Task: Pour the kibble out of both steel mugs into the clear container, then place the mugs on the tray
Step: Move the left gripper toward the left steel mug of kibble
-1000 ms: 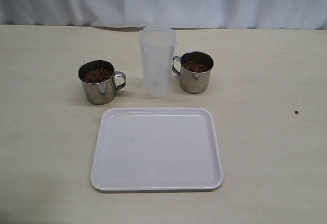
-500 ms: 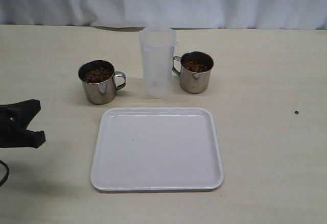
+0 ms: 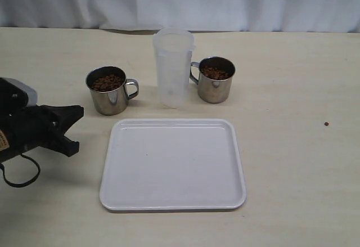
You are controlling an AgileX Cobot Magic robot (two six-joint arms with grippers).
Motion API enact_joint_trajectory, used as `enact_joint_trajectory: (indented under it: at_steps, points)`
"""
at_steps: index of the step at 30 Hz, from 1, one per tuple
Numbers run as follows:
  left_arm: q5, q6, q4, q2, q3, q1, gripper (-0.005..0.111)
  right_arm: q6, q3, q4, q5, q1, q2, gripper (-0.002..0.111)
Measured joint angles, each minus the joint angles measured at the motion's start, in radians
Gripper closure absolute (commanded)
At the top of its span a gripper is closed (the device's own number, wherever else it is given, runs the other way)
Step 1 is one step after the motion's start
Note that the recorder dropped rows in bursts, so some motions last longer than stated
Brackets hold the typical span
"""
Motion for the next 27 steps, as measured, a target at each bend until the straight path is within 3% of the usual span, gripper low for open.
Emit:
enact_joint_trajectory:
  at_steps: [7,9,14,17,27]
  points:
    - [0.099,0.024,0.002,0.001,-0.030,0.000,0.103,0.000,0.000,0.000,0.000,0.000,0.000,0.103]
    - [0.099,0.024,0.004,0.001,-0.031,0.000,0.094,0.000,0.000,0.000,0.000,0.000,0.000,0.103]
    - [0.062,0.022,-0.012,0.012,-0.032,0.000,0.058,0.000,0.000,0.000,0.000,0.000,0.000,0.103]
    - [0.007,0.014,-0.014,0.039,-0.032,0.000,0.047,0.000,0.000,0.000,0.000,0.000,0.000,0.103]
    - [-0.092,0.012,-0.014,0.118,-0.058,0.000,0.046,0.000,0.000,0.000,0.000,0.000,0.000,0.103]
